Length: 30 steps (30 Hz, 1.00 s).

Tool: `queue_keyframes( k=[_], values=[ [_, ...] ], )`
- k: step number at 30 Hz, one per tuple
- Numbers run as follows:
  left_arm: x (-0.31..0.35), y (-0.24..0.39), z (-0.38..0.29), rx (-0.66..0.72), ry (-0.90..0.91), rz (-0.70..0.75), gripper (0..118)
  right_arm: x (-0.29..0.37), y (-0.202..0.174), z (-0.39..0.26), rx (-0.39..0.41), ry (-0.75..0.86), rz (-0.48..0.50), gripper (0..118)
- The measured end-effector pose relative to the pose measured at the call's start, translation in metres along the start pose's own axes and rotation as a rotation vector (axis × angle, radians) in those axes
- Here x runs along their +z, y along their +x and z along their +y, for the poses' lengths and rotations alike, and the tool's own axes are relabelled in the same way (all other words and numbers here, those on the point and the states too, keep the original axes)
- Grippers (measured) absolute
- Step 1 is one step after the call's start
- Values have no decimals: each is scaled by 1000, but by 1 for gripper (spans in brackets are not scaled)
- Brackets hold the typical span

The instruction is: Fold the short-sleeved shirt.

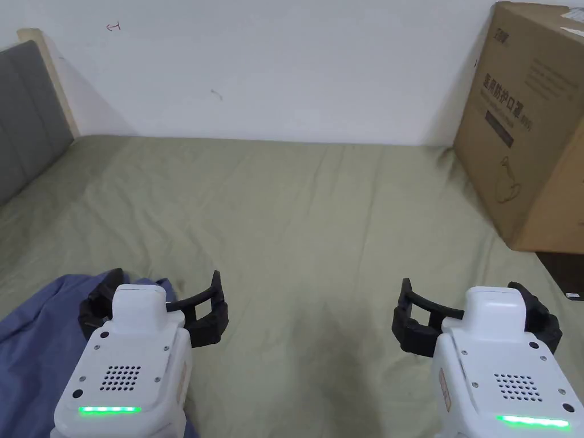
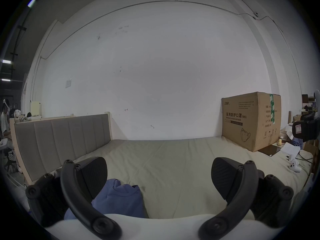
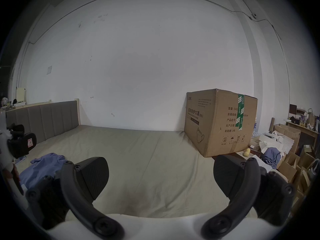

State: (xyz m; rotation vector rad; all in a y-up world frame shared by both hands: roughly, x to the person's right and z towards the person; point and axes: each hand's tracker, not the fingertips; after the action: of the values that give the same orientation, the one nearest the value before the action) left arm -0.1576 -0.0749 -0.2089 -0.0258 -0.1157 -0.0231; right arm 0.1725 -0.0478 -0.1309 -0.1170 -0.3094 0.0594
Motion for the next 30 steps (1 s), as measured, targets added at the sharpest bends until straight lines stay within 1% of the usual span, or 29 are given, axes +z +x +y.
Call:
queue_keyframes(
  k=[11,30],
  values=[
    [-1,4,0,-32,-6,-4,118,1,0,0,-2,-3,16,118],
    [-2,8,5,-50,1,-3,118,2,1,4,11,1,18,117]
  ],
)
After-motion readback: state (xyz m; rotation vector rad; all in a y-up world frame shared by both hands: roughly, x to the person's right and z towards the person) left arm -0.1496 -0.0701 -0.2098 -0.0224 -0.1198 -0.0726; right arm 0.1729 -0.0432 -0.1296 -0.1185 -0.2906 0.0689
